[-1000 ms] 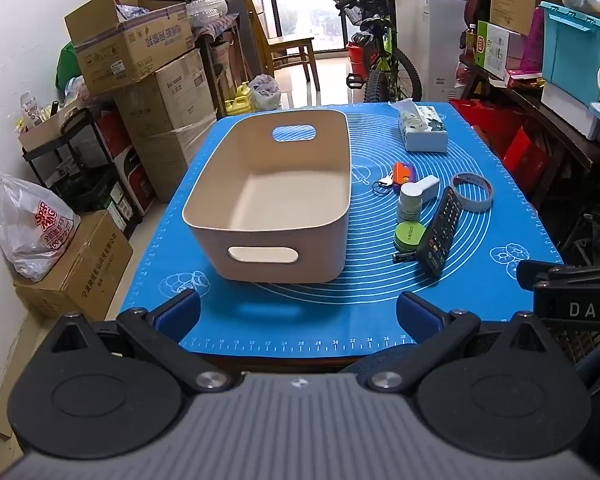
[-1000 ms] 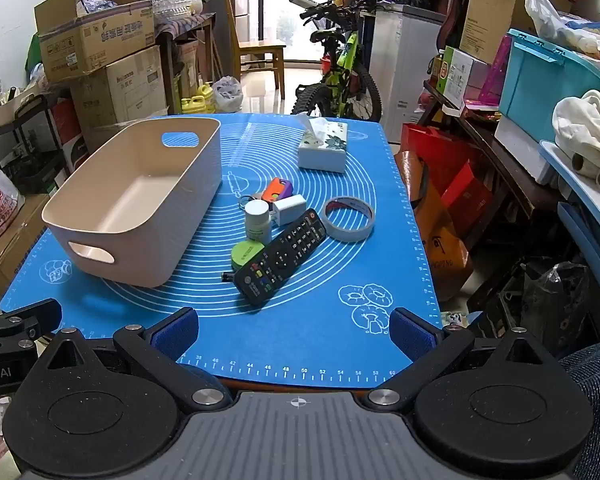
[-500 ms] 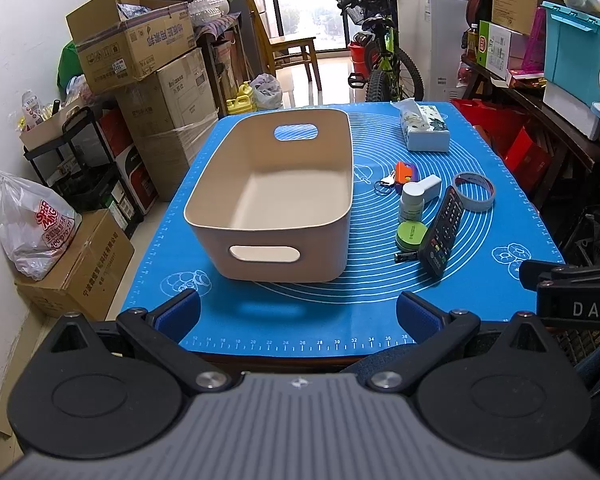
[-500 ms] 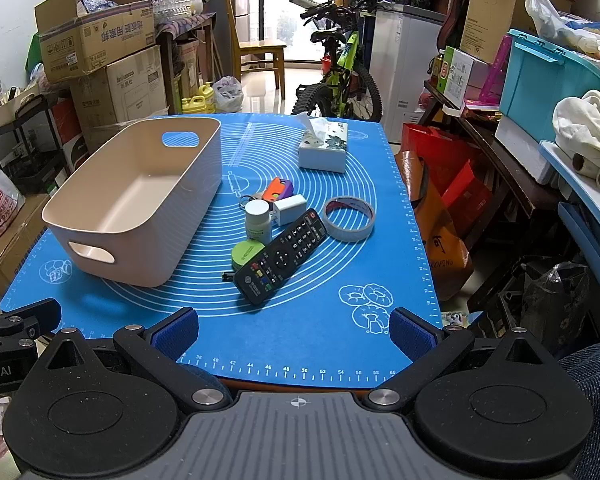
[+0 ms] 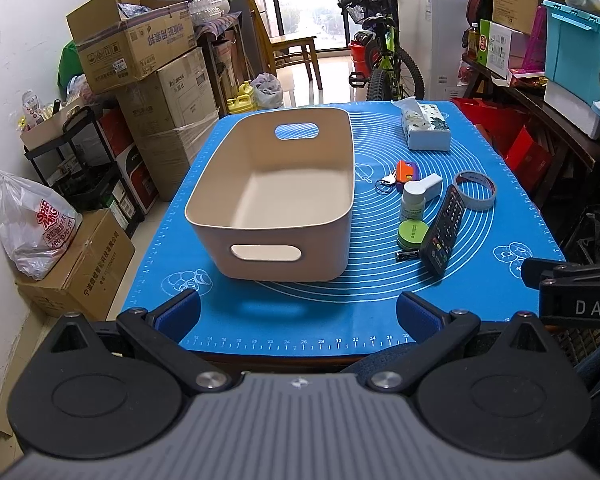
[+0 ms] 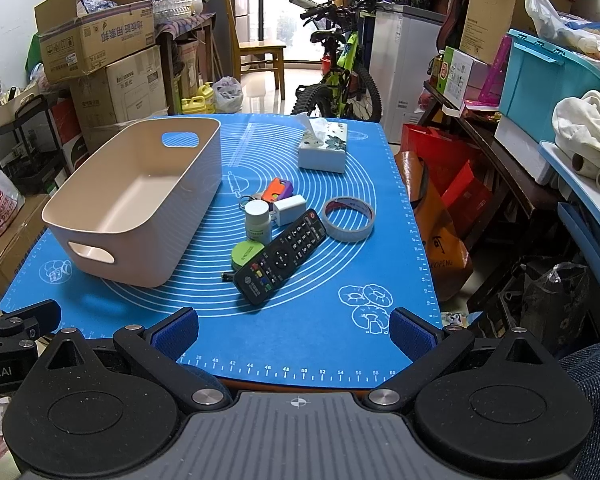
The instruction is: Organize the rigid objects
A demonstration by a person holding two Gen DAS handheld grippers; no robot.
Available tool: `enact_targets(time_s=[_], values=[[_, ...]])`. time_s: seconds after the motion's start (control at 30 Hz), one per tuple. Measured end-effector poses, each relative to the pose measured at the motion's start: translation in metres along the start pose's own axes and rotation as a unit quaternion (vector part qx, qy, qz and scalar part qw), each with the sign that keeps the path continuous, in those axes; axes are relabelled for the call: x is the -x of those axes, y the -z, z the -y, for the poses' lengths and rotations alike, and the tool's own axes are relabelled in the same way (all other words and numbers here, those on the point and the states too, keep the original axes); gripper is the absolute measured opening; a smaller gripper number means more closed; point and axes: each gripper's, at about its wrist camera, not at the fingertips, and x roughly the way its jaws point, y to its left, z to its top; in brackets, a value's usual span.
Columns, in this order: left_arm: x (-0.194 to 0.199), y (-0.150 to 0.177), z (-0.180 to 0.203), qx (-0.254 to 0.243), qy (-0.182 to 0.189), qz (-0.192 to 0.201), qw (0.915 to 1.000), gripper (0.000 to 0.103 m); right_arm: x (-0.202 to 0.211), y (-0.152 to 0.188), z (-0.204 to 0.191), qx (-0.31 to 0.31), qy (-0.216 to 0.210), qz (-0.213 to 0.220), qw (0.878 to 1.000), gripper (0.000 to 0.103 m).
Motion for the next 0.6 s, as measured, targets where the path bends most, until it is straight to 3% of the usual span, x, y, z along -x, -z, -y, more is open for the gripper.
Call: enact_targets(time_s=[0.6], values=[[-0.0008, 0.0015, -0.0041, 0.000, -0.003, -0.003, 1.0000, 0.103, -0.0001, 0.0003, 0.0000, 0.001, 0.000, 0.000, 1.000, 0.101]])
